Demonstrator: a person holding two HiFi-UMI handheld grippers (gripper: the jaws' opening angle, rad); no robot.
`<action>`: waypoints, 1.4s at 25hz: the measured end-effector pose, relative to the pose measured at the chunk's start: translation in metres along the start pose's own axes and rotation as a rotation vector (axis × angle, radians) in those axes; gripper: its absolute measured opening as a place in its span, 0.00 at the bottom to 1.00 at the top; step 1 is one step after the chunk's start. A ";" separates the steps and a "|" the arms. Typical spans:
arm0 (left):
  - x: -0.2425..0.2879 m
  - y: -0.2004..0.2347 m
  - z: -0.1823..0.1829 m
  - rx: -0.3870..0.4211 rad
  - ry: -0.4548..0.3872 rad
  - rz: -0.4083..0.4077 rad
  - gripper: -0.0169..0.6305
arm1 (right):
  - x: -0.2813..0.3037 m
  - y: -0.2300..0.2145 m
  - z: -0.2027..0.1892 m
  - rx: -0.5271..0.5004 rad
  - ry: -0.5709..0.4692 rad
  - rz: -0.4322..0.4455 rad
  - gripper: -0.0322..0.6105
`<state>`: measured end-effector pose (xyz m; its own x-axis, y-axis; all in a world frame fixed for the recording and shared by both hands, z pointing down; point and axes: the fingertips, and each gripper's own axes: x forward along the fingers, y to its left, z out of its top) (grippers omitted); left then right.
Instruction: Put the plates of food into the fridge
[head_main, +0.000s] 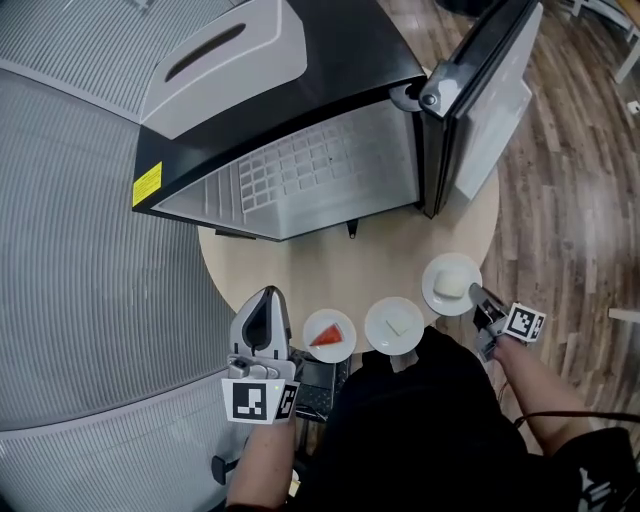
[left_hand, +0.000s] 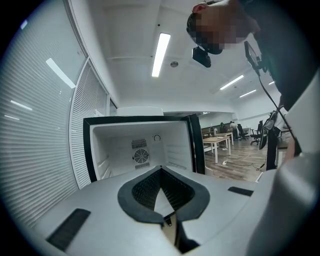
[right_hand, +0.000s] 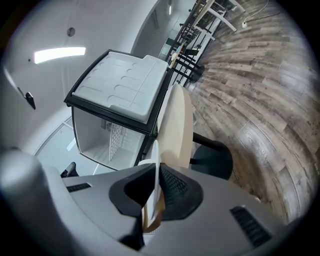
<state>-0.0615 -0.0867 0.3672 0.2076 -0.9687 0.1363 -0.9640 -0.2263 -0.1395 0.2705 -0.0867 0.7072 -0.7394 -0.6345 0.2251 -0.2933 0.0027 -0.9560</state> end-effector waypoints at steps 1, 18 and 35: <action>0.001 0.000 0.000 -0.001 -0.006 -0.009 0.03 | -0.002 0.000 0.001 -0.013 -0.005 -0.016 0.08; -0.019 0.044 -0.001 -0.050 -0.085 -0.069 0.03 | 0.036 0.118 -0.026 0.011 -0.060 0.125 0.08; -0.050 0.102 0.008 -0.072 -0.151 -0.054 0.03 | 0.095 0.203 -0.046 -0.031 -0.039 0.172 0.08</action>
<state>-0.1692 -0.0624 0.3388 0.2770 -0.9608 -0.0083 -0.9590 -0.2760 -0.0641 0.1134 -0.1108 0.5434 -0.7565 -0.6519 0.0512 -0.1836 0.1366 -0.9735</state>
